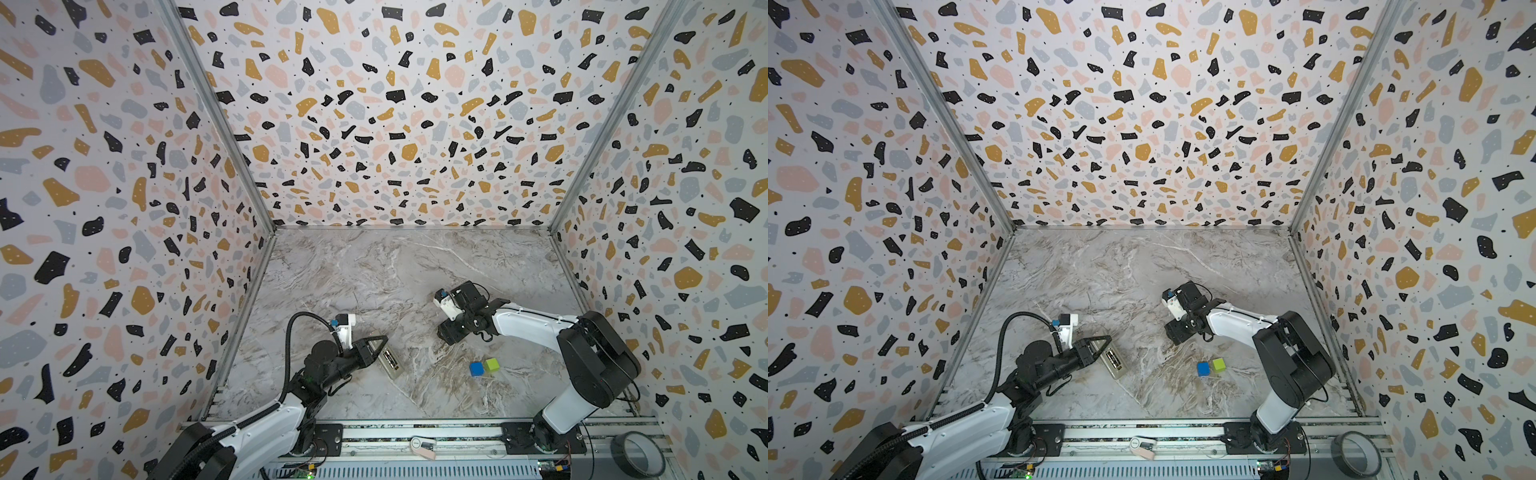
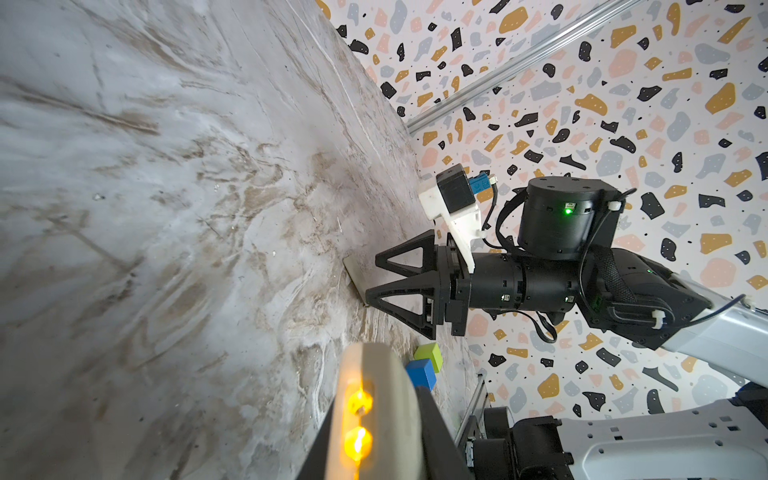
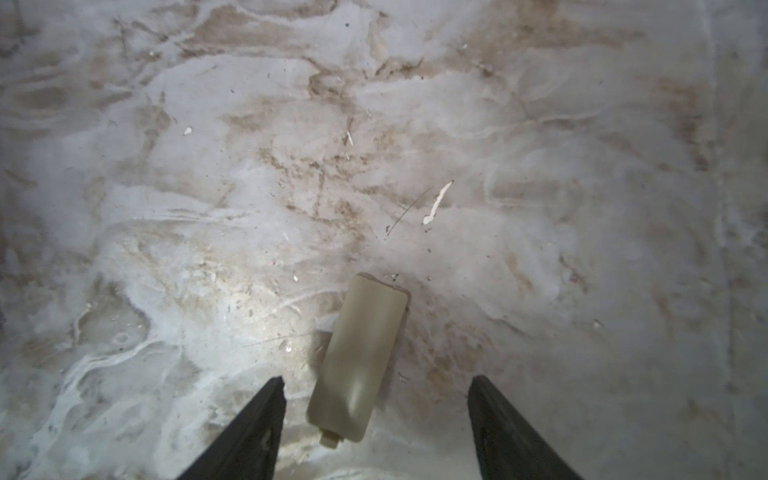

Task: Load the batteries into the remote control
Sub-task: 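Move the right gripper away from the remote to the beige battery cover, then grasp the beige battery cover on the table with the right gripper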

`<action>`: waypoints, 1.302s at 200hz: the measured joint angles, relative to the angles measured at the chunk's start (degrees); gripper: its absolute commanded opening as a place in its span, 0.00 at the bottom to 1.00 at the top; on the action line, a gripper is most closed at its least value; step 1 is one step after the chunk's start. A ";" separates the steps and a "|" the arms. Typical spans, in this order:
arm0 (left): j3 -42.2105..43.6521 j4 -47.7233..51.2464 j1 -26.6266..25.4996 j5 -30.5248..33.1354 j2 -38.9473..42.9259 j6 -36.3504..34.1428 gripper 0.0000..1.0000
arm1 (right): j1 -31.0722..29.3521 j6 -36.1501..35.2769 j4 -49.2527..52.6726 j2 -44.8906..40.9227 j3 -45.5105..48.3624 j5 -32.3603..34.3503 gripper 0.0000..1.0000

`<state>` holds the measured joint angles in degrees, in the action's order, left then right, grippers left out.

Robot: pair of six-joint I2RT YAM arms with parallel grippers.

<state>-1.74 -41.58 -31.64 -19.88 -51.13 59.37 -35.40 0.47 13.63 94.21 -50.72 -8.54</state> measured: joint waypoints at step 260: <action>0.26 -0.15 0.00 0.92 -0.94 0.04 0.00 | -5.62 0.61 0.26 1.55 -0.11 7.28 0.29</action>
<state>-1.48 -41.74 -31.64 -18.96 -52.07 59.42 -41.01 1.08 13.89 95.77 -50.83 -1.26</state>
